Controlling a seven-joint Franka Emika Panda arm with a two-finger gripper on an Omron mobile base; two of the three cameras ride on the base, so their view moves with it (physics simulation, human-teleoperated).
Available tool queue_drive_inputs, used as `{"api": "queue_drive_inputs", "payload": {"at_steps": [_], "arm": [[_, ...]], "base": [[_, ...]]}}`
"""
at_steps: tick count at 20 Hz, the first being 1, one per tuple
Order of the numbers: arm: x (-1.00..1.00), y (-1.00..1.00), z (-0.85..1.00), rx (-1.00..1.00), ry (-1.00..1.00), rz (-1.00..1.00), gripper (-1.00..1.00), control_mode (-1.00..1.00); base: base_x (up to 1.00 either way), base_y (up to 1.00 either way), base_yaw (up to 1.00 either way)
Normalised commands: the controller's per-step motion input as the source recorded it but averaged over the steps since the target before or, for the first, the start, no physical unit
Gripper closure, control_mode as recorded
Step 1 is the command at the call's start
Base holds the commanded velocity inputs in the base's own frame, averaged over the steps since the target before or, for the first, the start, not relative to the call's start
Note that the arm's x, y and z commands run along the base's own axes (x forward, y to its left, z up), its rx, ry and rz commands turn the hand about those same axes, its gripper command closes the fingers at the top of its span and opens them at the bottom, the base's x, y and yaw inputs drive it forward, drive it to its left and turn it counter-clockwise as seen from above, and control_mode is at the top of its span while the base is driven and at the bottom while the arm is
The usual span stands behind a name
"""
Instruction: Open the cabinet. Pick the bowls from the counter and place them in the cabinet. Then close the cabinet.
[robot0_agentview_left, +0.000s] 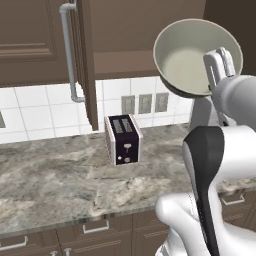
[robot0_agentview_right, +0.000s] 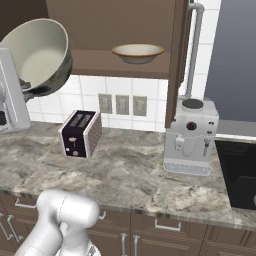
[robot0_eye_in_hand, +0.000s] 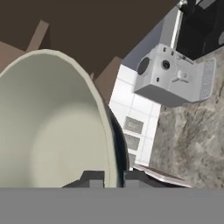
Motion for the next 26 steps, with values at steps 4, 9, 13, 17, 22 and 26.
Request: {"api": "queue_drive_inputs", "payload": {"at_steps": [4,9,13,17,22,26], "arm": [[0.25,0.00,0.11,0.00,0.00,0.00,1.00,-1.00],[0.20,0.00,0.24,0.00,0.04,0.00,1.00,-1.00],[0.27,0.03,0.16,0.00,0.00,0.00,1.00,-1.00],[0.37,0.05,0.12,-0.01,0.01,0.00,1.00,-1.00],[0.37,0.11,0.07,-0.01,0.01,0.00,1.00,-1.00],[0.36,0.07,0.00,0.00,0.00,0.00,1.00,-1.00]], "base": [[0.00,0.00,0.00],[0.00,0.00,0.00],[0.00,0.00,0.00],[0.00,0.00,0.00],[0.00,0.00,0.00],[0.00,0.00,0.00]]}}
